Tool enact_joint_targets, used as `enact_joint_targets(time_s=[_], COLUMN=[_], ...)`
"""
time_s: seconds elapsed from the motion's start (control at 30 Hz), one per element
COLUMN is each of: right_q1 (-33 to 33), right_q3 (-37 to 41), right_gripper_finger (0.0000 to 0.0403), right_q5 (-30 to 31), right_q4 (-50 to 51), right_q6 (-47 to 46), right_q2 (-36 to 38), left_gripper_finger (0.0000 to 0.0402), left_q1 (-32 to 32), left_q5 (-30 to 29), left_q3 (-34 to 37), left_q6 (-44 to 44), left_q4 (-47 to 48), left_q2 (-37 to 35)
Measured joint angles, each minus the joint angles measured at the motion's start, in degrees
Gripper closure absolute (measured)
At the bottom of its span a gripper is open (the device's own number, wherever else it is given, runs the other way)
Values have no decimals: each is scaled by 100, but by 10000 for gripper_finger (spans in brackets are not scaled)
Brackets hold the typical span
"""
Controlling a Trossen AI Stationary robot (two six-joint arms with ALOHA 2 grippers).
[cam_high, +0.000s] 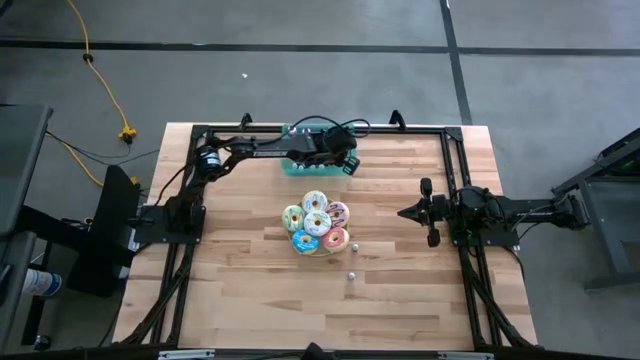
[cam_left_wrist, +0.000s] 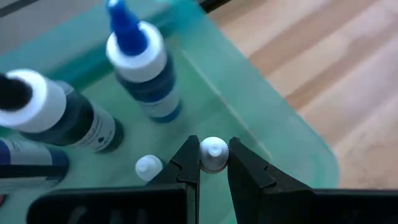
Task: Pick & Place food coloring
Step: Put the bottom small red food coloring bottle into the green container
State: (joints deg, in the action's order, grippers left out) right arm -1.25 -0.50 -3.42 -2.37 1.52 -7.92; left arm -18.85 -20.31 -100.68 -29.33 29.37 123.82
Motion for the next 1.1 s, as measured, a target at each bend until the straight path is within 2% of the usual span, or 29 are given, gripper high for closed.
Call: enact_joint_targets(time_s=[0.13,0.7,0.77,1.1], right_q1=[-1,-1,-1,1], right_q3=[1,-1,1,-1], right_gripper_finger=[402,402,402,402], right_q5=[0,0,0,0], right_q4=[-2,0,-2,0], right_q6=[0,0,0,0], right_q2=[0,0,0,0], left_gripper_finger=[361,361,361,361], left_q1=[-7,-70,-66,-22], left_q5=[-116,-503,-710,-946], left_q3=[2,14,-13,8], left_q6=[-239,-222,-234,-212], left_q4=[-55,-351,-525,-428], left_q2=[123,314,405,428])
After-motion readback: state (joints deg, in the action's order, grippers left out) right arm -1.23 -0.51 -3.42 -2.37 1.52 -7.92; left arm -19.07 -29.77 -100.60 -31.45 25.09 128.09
